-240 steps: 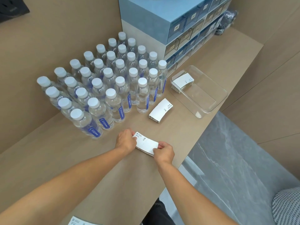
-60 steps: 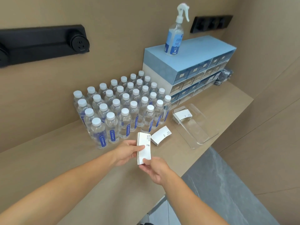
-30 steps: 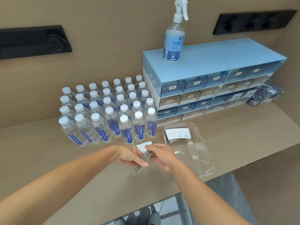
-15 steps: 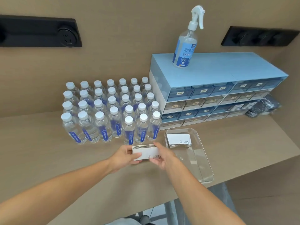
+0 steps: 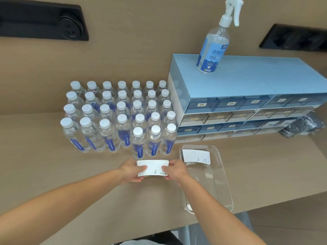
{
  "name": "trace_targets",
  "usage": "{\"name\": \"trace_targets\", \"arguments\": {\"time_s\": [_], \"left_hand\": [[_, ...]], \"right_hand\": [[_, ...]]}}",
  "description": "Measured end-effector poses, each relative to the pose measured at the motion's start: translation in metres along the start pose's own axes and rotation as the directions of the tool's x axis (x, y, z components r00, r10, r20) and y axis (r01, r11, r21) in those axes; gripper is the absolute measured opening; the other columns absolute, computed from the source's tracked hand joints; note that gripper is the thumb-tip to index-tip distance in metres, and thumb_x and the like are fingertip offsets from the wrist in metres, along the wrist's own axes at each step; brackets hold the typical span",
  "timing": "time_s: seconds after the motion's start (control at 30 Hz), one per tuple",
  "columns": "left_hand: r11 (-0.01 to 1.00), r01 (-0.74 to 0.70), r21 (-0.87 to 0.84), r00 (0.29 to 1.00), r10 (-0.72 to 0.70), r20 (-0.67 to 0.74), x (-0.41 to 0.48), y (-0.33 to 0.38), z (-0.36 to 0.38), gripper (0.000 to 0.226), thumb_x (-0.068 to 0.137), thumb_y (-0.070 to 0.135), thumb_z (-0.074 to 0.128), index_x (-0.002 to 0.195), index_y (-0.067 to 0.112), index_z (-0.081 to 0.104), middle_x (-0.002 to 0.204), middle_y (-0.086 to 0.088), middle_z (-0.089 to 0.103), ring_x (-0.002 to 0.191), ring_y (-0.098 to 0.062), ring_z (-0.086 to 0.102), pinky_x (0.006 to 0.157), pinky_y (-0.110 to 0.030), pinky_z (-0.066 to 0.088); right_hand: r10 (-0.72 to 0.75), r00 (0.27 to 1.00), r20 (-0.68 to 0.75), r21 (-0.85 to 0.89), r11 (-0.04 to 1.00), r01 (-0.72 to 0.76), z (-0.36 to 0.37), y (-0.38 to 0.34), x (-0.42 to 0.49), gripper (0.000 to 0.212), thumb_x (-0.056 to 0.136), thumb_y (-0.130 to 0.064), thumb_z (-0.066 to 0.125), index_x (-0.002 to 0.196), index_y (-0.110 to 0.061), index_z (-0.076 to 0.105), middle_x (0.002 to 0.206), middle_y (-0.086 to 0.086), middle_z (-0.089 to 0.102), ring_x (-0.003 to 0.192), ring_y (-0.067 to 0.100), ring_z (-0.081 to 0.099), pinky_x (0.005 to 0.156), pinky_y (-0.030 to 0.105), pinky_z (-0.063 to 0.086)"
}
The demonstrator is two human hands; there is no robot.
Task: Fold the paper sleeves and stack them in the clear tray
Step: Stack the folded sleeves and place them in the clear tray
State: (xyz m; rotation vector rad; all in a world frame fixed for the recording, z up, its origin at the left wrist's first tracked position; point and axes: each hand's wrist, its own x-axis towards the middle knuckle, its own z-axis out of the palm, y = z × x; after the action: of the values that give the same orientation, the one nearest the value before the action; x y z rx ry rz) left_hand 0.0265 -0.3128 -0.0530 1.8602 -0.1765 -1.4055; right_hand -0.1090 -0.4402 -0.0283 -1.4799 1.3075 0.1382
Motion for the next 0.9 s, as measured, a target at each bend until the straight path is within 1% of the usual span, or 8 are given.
{"name": "trace_targets", "arguments": {"time_s": [0.13,0.27,0.37,0.43,0.5,0.63,0.77,0.9], "left_hand": [[0.997,0.001,0.072,0.97,0.017,-0.243,0.009,0.007,0.013,0.014,0.089,0.022,0.069,0.097,0.011,0.067,0.09,-0.008,0.069,0.067,-0.019,0.067,0.067,-0.03,0.062],[0.998,0.024,0.06,0.938,-0.002,-0.348,0.01,0.017,0.017,0.015,0.086,0.02,0.071,0.077,0.012,0.063,0.079,-0.007,0.067,0.059,-0.019,0.064,0.066,-0.032,0.059],[0.994,0.075,0.082,0.925,-0.038,-0.379,0.008,0.018,0.018,0.021,0.084,0.02,0.072,0.069,0.014,0.058,0.078,-0.006,0.066,0.063,-0.024,0.068,0.067,-0.037,0.062],[0.988,0.092,0.123,0.919,-0.037,-0.393,0.008,0.015,0.019,0.018,0.085,0.02,0.069,0.074,0.01,0.059,0.09,-0.014,0.069,0.081,-0.032,0.073,0.077,-0.045,0.062],[0.98,0.105,0.17,0.912,-0.027,-0.41,0.008,0.012,0.019,0.02,0.085,0.022,0.066,0.093,0.003,0.063,0.104,-0.018,0.07,0.096,-0.035,0.071,0.084,-0.046,0.06],[0.966,0.128,0.225,0.904,-0.02,-0.428,0.007,0.007,0.023,0.032,0.085,0.027,0.063,0.105,0.001,0.065,0.106,-0.017,0.072,0.093,-0.035,0.072,0.082,-0.042,0.061],[0.951,0.158,0.265,0.888,-0.019,-0.459,0.007,0.002,0.025,0.035,0.084,0.031,0.062,0.106,0.003,0.063,0.107,-0.017,0.071,0.099,-0.034,0.07,0.085,-0.037,0.058],[0.94,0.181,0.289,0.869,-0.016,-0.495,0.01,0.001,0.023,0.041,0.085,0.035,0.066,0.113,0.005,0.057,0.117,-0.012,0.065,0.111,-0.03,0.062,0.082,-0.03,0.047]], "right_hand": [[0.004,1.0,-0.001,-0.078,0.997,-0.004,-0.005,-0.007,0.022,0.02,0.084,-0.013,0.064,0.099,-0.006,0.075,0.088,0.01,0.073,0.053,0.019,0.065,0.052,0.021,0.057],[-0.023,1.0,0.017,-0.114,0.993,0.025,-0.002,-0.009,0.036,0.021,0.086,-0.012,0.062,0.101,-0.001,0.073,0.103,0.017,0.075,0.082,0.033,0.075,0.08,0.042,0.062],[-0.048,0.998,0.04,-0.214,0.975,0.056,-0.002,-0.008,0.041,0.026,0.086,-0.014,0.06,0.103,0.002,0.071,0.106,0.02,0.074,0.096,0.037,0.072,0.089,0.045,0.058],[-0.061,0.997,0.042,-0.282,0.957,0.07,-0.001,-0.007,0.041,0.029,0.085,-0.015,0.056,0.104,0.001,0.069,0.106,0.019,0.073,0.099,0.036,0.071,0.09,0.04,0.058],[-0.067,0.997,0.039,-0.342,0.936,0.076,0.001,-0.006,0.041,0.029,0.084,-0.016,0.054,0.102,0.0,0.07,0.104,0.018,0.074,0.098,0.033,0.07,0.082,0.029,0.056],[-0.083,0.996,0.022,-0.437,0.895,0.084,0.006,-0.002,0.043,0.03,0.088,-0.02,0.055,0.107,-0.001,0.069,0.113,0.017,0.071,0.108,0.032,0.065,0.081,0.027,0.049],[-0.077,0.997,0.021,-0.489,0.869,0.077,0.009,-0.002,0.045,0.035,0.09,-0.025,0.054,0.114,-0.003,0.067,0.12,0.016,0.068,0.115,0.033,0.061,0.088,0.028,0.049],[-0.075,0.996,0.038,-0.493,0.866,0.084,0.01,-0.001,0.045,0.034,0.09,-0.024,0.054,0.112,-0.002,0.067,0.122,0.016,0.067,0.114,0.033,0.062,0.084,0.026,0.047]]}}
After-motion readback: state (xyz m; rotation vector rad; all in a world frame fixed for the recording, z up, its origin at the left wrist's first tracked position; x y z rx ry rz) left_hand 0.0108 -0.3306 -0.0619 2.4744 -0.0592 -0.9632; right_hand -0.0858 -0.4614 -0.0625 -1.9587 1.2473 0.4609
